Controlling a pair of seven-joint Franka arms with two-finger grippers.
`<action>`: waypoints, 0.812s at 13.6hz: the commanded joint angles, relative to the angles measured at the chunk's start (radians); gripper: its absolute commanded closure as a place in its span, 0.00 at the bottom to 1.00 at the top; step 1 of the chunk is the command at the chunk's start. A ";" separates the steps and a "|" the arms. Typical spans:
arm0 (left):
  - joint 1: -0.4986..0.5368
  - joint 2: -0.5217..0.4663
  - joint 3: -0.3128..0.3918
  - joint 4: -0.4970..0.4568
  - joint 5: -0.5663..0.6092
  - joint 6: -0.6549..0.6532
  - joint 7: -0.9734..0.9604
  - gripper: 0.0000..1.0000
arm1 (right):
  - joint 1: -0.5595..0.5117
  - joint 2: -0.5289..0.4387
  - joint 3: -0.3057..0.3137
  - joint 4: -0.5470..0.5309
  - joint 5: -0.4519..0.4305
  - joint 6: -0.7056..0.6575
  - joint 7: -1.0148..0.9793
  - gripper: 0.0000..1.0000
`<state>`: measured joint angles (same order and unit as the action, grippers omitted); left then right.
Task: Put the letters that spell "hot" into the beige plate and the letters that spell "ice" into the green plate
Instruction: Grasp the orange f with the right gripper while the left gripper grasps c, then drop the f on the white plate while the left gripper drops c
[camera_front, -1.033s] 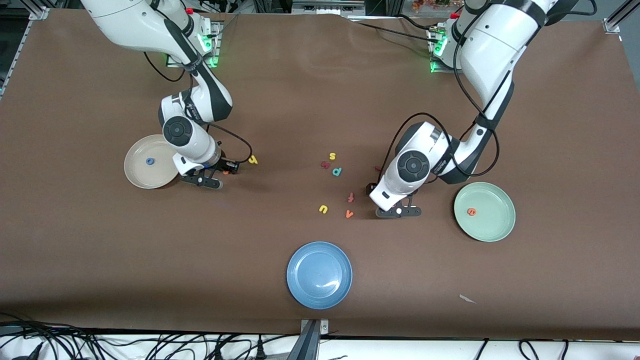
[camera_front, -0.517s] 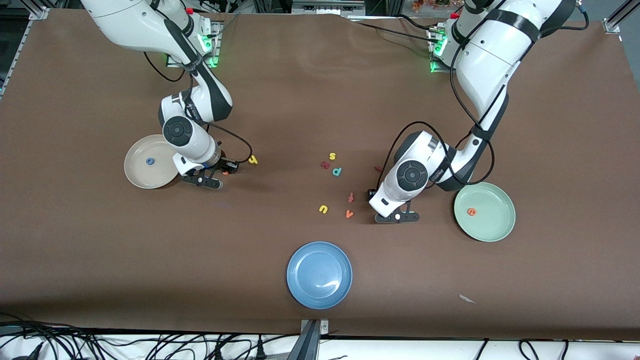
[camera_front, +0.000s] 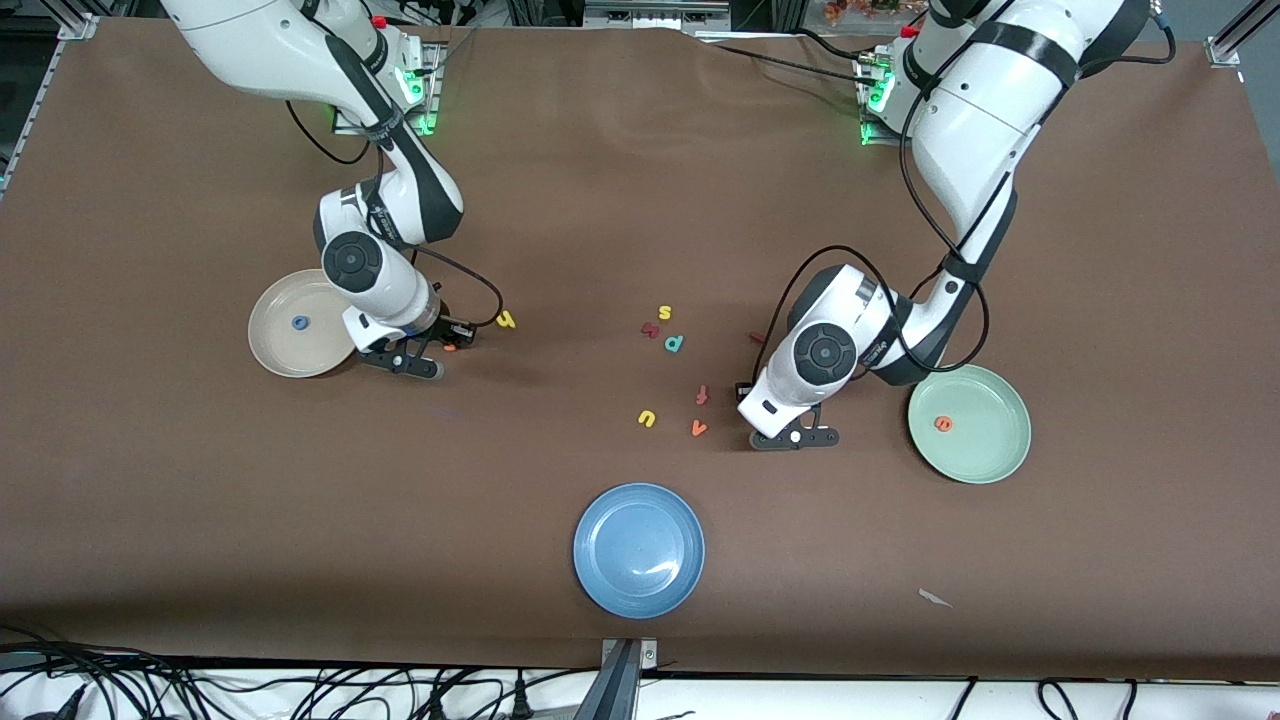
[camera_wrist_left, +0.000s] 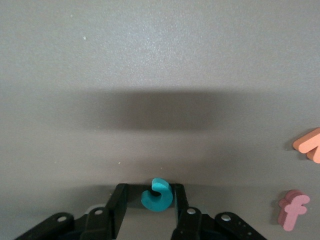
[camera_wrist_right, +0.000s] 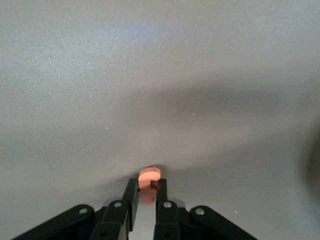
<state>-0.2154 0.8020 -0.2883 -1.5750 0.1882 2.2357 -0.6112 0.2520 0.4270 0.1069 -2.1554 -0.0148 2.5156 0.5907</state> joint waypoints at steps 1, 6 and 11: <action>-0.019 0.026 0.003 0.042 -0.015 -0.005 -0.004 0.60 | 0.001 -0.079 -0.036 0.003 -0.010 -0.115 0.000 1.00; -0.021 0.033 0.004 0.050 -0.012 0.002 -0.016 0.72 | 0.001 -0.148 -0.186 -0.006 -0.010 -0.300 -0.230 1.00; -0.021 0.037 0.005 0.050 -0.007 0.012 -0.012 0.81 | 0.001 -0.142 -0.355 -0.043 -0.010 -0.331 -0.486 1.00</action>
<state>-0.2263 0.8099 -0.2889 -1.5584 0.1882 2.2364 -0.6219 0.2477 0.2954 -0.2016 -2.1664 -0.0170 2.1845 0.1839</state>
